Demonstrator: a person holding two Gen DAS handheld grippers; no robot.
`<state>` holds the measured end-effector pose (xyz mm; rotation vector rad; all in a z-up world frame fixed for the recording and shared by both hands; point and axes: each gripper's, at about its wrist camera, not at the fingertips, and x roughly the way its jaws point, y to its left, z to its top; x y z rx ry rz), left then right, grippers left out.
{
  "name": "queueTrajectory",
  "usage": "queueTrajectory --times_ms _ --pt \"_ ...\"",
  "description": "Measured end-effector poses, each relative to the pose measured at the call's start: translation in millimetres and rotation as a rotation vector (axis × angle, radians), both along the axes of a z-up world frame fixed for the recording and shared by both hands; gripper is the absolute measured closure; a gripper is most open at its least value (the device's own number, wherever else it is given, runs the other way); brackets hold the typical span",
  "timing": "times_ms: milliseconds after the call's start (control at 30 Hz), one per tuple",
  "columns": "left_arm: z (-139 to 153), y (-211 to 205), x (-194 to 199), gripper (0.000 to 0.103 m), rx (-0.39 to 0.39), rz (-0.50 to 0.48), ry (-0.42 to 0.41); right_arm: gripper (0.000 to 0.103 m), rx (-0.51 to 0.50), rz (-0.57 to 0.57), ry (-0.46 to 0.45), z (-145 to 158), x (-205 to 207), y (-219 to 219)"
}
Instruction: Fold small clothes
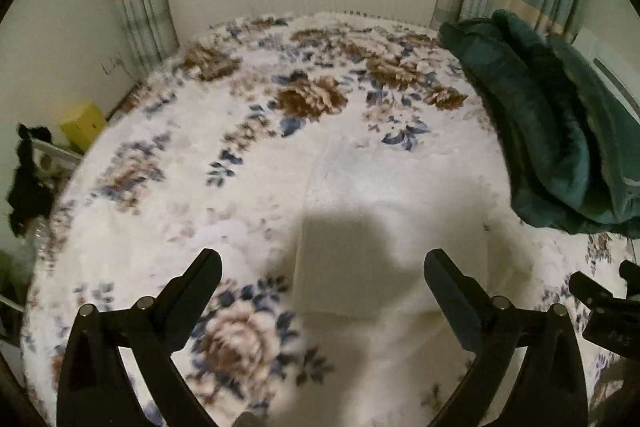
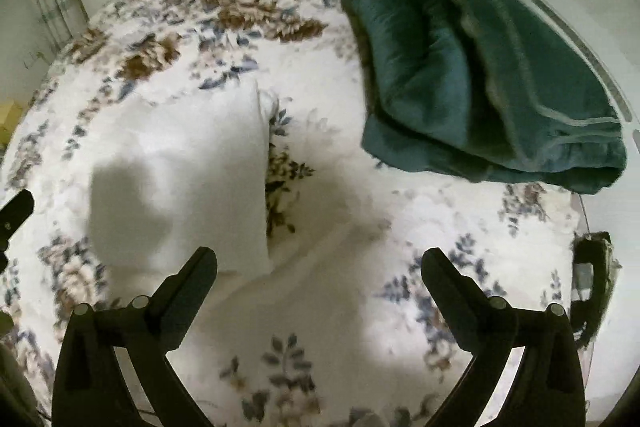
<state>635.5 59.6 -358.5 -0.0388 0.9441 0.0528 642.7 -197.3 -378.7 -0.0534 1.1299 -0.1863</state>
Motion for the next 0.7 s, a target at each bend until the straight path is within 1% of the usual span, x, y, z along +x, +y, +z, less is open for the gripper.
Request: queueTrajectory --times_ms 167,300,333,400,433,533,600,633,700 --pt "61.9 -8.7 -49.7 0.000 0.009 -0.003 -0.033 0.000 -0.008 0.001 -0.069 81.6 -61.3 0.3" --pt "115.2 -13.2 -99.6 0.000 0.019 0.001 -0.061 0.000 -0.016 0.005 -0.121 149.0 -112.4 -3.3" --pt "125.7 -14.0 -109.9 0.000 0.014 0.002 -0.066 0.000 -0.021 0.013 -0.145 171.4 -129.3 -3.2" --pt "150.3 -16.8 -134.1 0.000 0.019 0.004 -0.084 0.000 -0.029 0.018 -0.171 201.9 -153.5 -3.9" --pt "164.9 -18.1 -148.4 0.000 0.024 0.005 -0.099 0.000 -0.022 0.021 -0.191 222.8 -170.3 -4.5" --pt "201.7 -21.1 -183.3 0.000 0.035 0.010 -0.144 0.000 -0.027 0.030 -0.234 266.1 -208.3 -4.7" --pt "223.1 -21.9 -204.0 0.000 0.037 0.017 -0.167 0.000 -0.021 0.032 -0.265 295.6 -236.2 -5.9" --pt "234.0 -22.1 -214.9 0.000 0.024 0.015 -0.175 0.000 -0.020 0.036 -0.277 308.8 -249.2 -6.4" --pt "252.8 -23.6 -234.5 0.000 0.033 0.017 -0.197 0.000 -0.013 0.039 -0.301 334.5 -276.8 -8.1"
